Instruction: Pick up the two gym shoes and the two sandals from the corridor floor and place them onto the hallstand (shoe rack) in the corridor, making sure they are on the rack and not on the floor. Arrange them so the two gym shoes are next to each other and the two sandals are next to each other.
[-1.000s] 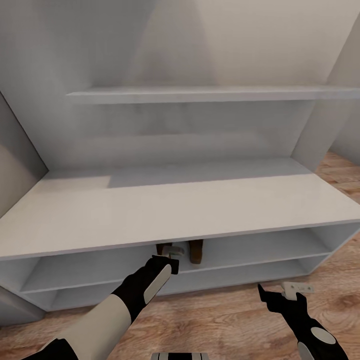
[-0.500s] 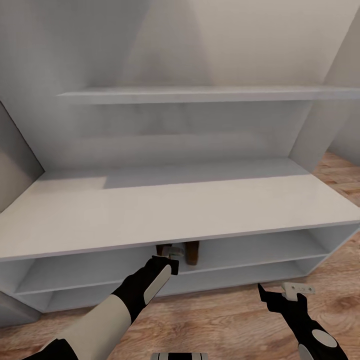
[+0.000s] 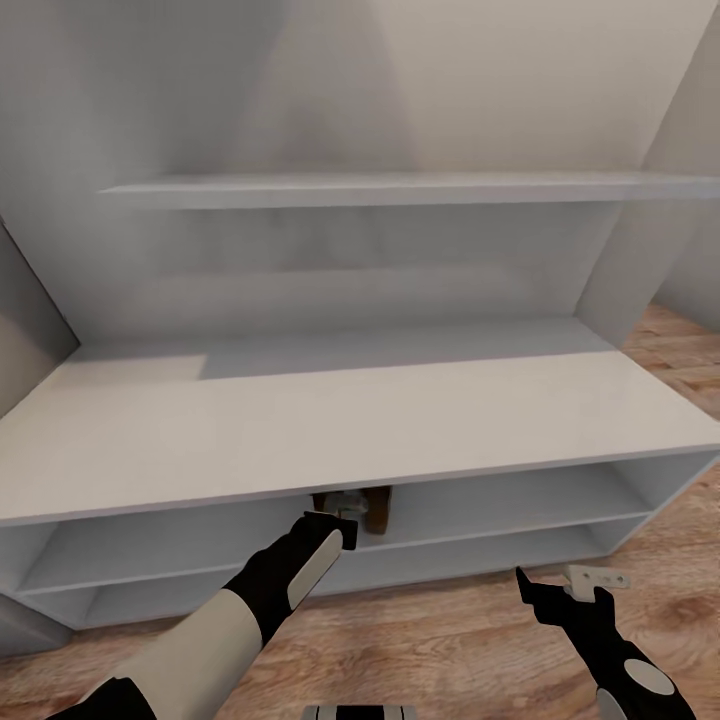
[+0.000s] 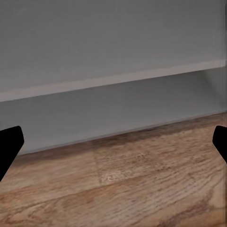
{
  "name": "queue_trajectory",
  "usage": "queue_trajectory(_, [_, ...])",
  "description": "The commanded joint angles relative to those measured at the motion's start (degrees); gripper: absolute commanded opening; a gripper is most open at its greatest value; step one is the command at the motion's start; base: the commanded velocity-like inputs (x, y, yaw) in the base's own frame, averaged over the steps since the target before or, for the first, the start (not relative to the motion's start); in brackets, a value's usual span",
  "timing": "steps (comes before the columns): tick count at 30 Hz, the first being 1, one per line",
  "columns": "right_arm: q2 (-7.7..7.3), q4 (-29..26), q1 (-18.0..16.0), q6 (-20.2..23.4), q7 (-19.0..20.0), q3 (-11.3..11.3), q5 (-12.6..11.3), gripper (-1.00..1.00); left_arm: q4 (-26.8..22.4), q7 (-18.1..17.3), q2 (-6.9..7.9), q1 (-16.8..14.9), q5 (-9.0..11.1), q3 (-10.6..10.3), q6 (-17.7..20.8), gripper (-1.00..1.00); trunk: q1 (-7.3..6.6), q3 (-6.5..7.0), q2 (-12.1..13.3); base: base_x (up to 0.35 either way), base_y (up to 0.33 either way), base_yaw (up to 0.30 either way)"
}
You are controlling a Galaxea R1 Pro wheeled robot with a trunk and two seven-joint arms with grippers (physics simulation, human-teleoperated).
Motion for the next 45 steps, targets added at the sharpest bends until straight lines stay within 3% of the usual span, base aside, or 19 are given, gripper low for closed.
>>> queue_trajectory(1, [0.0,0.0,0.0,0.0,0.0,0.0,0.0,1.0,0.0,-0.1,0.0,0.0,-0.2,0.0,0.1,-1.0,0.0,0.0,0.0,0.03,-0.055,0.0])
queue_trajectory(25, [0.0,0.0,0.0,-0.1,0.0,0.1,0.0,1.0,0.0,-0.1,0.03,0.0,-0.2,-0.1,0.1,-1.0,0.0,0.0,0.0,0.003,-0.038,0.0])
queue_trajectory(45, [0.0,0.0,0.1,-0.1,0.0,0.1,0.0,1.0,4.2,-3.5,0.35,-0.7,-0.3,0.1,-0.2,-1.0,0.0,0.0,0.0,0.0,0.0,0.0])
